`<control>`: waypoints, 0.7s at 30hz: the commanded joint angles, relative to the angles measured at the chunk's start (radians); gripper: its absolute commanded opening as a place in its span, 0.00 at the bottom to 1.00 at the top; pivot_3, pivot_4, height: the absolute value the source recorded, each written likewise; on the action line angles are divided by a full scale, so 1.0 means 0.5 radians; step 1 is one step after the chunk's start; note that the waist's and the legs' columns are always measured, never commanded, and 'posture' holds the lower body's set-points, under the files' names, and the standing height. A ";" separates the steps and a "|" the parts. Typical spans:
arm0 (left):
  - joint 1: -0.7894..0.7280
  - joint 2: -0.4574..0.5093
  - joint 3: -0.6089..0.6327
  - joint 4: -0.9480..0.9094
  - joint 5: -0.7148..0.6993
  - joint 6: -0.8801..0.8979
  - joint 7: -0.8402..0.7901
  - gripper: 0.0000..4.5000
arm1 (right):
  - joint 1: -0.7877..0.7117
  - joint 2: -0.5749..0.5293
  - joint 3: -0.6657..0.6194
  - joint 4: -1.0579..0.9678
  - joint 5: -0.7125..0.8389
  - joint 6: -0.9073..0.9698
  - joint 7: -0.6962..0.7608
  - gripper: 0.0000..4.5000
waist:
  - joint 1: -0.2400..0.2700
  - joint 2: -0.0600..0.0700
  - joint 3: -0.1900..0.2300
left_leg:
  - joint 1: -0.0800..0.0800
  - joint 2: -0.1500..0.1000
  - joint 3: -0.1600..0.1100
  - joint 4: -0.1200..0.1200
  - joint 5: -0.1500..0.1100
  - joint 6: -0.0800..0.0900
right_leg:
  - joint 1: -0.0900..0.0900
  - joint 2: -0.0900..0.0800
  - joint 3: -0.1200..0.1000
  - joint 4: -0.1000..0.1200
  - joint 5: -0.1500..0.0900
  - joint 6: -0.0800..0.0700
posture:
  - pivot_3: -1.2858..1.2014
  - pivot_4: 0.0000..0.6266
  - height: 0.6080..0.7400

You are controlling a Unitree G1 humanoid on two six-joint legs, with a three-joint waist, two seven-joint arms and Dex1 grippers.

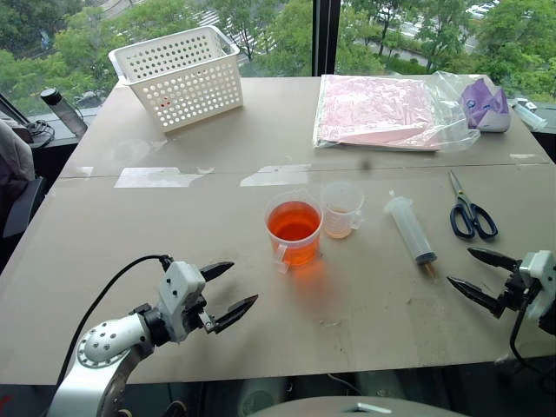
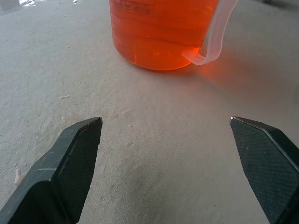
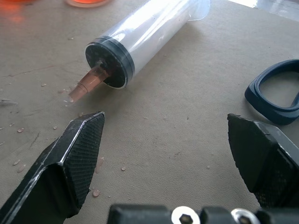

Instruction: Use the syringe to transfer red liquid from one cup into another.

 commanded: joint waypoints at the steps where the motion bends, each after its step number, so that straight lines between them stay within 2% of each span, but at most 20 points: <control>1: -0.001 0.024 0.019 -0.004 -0.015 -0.016 -0.020 0.99 | 0.015 -0.042 -0.083 0.006 0.009 -0.050 0.018 1.00 | 0.000 0.000 0.000 | 0.000 0.000 0.000 0.000 0.000 0.000 | 0.000 0.000 0.000 0.000 0.000 0.000 | 0.52 0.24 1.00; 13: 0.060 0.042 0.031 -0.050 -0.016 -0.009 0.001 0.99 | 0.011 -0.068 -0.075 0.073 -0.002 -0.086 0.071 1.00 | 0.000 0.001 0.000 | 0.000 0.000 0.000 0.000 0.000 0.000 | 0.000 0.000 0.000 0.000 0.000 0.000 | 0.52 0.24 1.00; 21: 0.041 0.028 0.034 -0.022 -0.021 -0.033 0.005 0.99 | 0.012 -0.122 -0.110 -0.009 0.059 0.016 0.096 1.00 | 0.000 0.001 0.000 | 0.000 0.000 0.000 0.000 0.000 0.000 | 0.000 0.000 0.000 0.000 0.000 0.000 | 0.52 0.24 1.00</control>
